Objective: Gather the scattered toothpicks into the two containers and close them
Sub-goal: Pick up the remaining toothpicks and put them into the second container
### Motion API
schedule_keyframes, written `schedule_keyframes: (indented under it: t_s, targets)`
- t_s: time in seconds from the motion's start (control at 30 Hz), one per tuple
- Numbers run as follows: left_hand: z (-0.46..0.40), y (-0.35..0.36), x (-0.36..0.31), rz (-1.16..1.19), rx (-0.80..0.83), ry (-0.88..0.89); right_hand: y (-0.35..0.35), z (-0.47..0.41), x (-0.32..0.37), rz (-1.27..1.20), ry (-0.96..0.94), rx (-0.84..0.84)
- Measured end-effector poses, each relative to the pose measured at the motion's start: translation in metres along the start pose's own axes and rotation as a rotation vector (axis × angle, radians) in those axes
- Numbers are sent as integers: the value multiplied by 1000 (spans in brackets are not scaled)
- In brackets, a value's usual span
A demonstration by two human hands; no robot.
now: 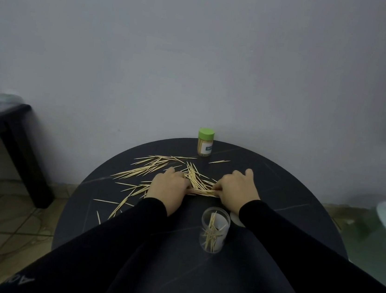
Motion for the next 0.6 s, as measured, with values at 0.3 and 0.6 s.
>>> schedule_keyframes:
  t_s: [0.3, 0.6]
  targets:
    - [2, -7, 4, 88, -35, -78, -5, 7, -14, -97, 62, -26]
    - [13, -9, 0, 303, -77, -187, -8, 19, -27, -279, 149, 25]
Point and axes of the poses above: each hand's wrist, its own z-axis away from the middle knuckle, its own y-axis out of the palm, x = y × z, the point moved 6 cm from there along -z, towards the middle knuckle, and after that the axes turned 13 degrees about y, right-handed, at the moved point
